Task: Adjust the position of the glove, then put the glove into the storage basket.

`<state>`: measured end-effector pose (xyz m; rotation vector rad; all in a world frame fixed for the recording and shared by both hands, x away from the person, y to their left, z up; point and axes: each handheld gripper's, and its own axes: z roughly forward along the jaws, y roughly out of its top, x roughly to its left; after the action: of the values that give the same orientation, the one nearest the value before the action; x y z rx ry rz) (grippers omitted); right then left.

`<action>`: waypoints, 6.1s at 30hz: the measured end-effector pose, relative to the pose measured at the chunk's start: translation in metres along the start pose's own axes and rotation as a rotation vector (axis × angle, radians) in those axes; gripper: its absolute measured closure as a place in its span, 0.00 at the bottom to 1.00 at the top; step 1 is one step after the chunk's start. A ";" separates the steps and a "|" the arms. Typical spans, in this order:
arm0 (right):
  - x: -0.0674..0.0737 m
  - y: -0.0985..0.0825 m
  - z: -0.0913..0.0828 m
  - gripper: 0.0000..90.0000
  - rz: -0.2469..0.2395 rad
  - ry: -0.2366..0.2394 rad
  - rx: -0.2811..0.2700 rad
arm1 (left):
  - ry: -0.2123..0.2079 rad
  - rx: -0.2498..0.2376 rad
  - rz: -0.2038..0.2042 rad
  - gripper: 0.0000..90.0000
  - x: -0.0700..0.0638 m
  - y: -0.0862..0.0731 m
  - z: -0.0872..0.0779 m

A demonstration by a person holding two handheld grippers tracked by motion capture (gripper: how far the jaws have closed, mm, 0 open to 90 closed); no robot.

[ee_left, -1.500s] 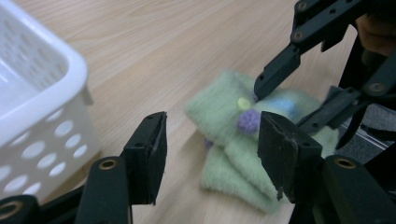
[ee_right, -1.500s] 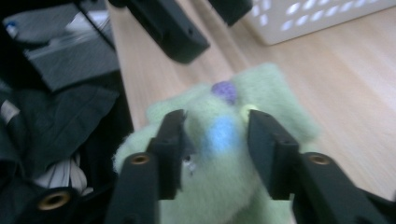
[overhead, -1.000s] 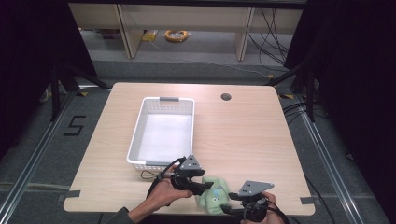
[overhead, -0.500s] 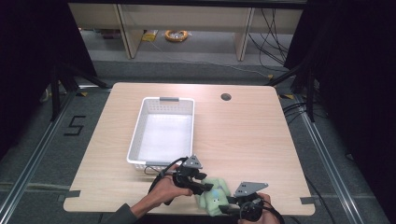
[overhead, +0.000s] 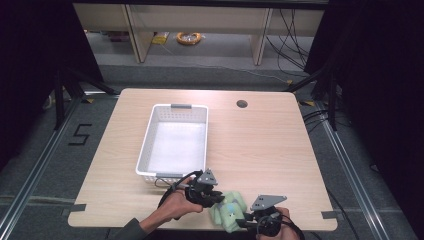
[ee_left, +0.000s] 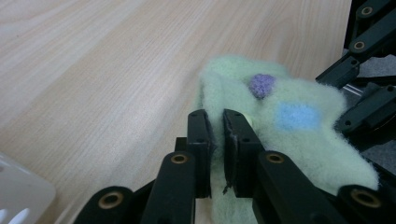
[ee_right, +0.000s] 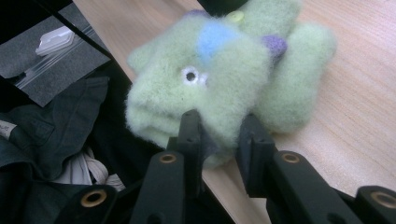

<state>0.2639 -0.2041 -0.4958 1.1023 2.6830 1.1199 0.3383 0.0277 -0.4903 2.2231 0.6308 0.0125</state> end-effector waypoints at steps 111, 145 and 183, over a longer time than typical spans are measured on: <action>-0.059 0.029 0.017 0.82 0.120 0.145 0.050 | -0.027 -0.097 -0.436 0.73 -0.029 -0.043 -0.001; -0.041 0.038 0.003 0.89 0.089 0.109 -0.090 | -0.055 -0.135 -0.391 0.78 -0.016 -0.034 -0.027; -0.024 0.116 -0.033 0.89 0.009 0.111 -0.186 | 0.005 -0.207 -0.298 0.78 0.005 0.016 -0.101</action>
<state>0.3422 -0.1819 -0.4033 1.0521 2.5880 1.4383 0.3280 0.0928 -0.4114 1.9145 0.9156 -0.0659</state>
